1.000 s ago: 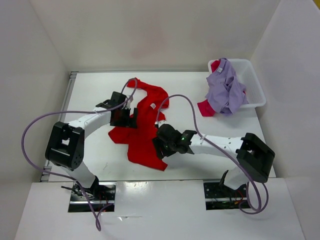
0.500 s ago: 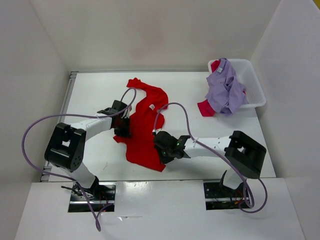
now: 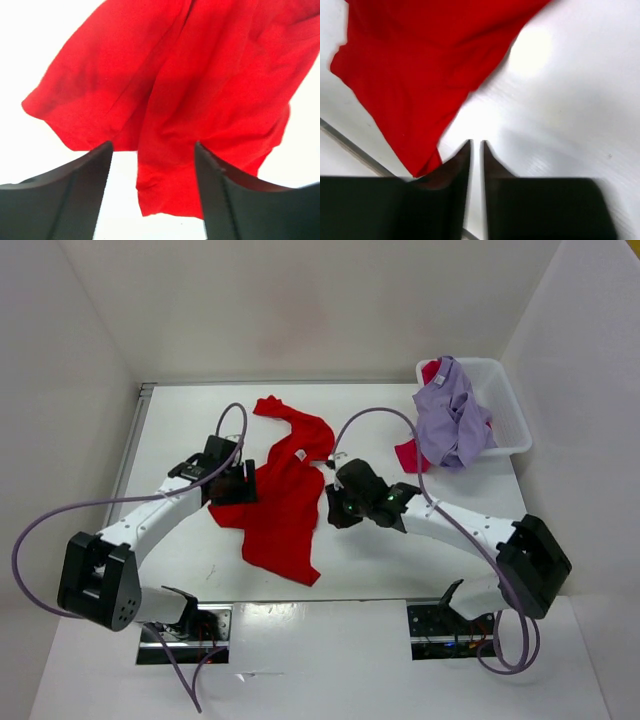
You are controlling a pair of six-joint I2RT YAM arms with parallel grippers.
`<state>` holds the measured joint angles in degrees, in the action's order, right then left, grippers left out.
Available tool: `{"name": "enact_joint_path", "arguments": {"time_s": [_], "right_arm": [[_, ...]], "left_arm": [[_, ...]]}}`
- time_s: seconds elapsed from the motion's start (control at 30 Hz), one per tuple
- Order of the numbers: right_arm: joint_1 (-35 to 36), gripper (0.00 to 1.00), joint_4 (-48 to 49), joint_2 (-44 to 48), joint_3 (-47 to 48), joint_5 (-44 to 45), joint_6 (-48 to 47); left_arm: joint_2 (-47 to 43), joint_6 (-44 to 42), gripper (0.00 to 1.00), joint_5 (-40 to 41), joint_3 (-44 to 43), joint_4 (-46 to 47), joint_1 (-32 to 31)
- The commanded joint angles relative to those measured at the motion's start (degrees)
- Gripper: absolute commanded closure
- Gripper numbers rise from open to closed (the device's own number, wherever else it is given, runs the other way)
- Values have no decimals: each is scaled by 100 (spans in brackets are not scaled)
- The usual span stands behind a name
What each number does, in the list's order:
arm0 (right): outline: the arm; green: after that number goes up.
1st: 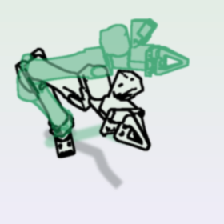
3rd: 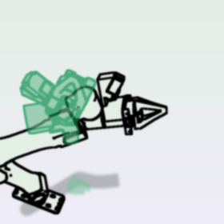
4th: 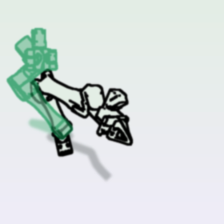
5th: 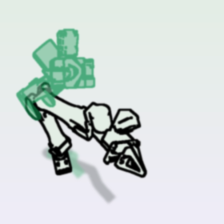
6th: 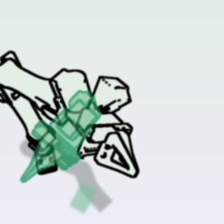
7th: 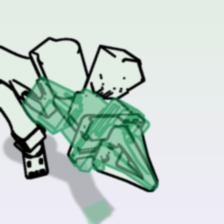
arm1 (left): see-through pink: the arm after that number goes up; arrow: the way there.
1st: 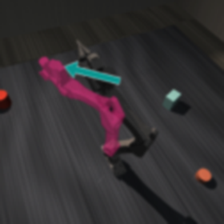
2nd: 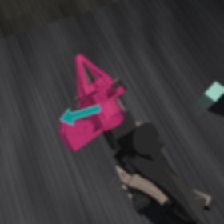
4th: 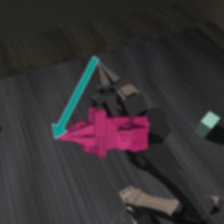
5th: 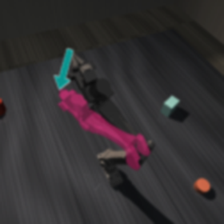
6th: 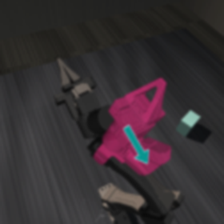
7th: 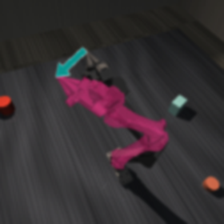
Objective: Fold and stack the t-shirts
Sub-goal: Flatten out the tshirt
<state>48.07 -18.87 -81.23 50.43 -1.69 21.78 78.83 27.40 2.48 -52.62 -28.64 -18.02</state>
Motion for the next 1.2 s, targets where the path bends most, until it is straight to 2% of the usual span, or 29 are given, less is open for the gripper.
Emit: {"name": "enact_joint_path", "arguments": {"time_s": [0.0, 0.03, 0.07, 0.13, 0.23, 0.27, 0.37, 0.53, 0.77, 0.9, 1.0, 1.07, 1.17], "right_arm": [[-123, 73, -256, 57, 204, -251, -455], [-123, 51, -309, -58, 256, -383, -455], [-62, 45, -310, -173, 326, -567, -455], [96, 41, -310, -488, 405, -569, -289], [553, 41, -231, -787, 467, -324, 27], [632, 39, -179, -867, 467, -262, 98], [799, 36, -178, -1158, 520, -261, 361], [1011, 38, -108, -1430, 520, -209, 538], [1345, 39, -55, -1756, 766, -147, 643], [1345, 39, -55, -1475, 766, 63, 591], [1398, 39, -55, -1422, 880, 117, 591], [1398, 39, -55, -1544, 985, 117, 529], [1398, 38, -195, -1983, 1170, 55, 467]], "left_arm": [[-332, 327, 25, 121, 49, -221, 62], [-385, 328, 21, 121, 120, -142, 123], [-386, 328, 21, 121, 173, -142, 176], [-386, 328, 21, 174, 226, -37, 255], [192, 47, 21, 332, 226, 122, 326], [656, -23, 21, 419, 165, 122, 326], [1361, -155, 21, 279, 24, 104, 326], [1486, -103, 21, 279, 234, 439, 572], [627, 90, 20, 832, 235, 220, 703], [-715, 169, 20, 886, 235, 61, 703], [-1359, 240, 17, 886, 235, -10, 756], [-1414, 240, 14, 1105, 340, 51, 870], [-792, 29, 14, 923, 332, 52, 1160]]}}
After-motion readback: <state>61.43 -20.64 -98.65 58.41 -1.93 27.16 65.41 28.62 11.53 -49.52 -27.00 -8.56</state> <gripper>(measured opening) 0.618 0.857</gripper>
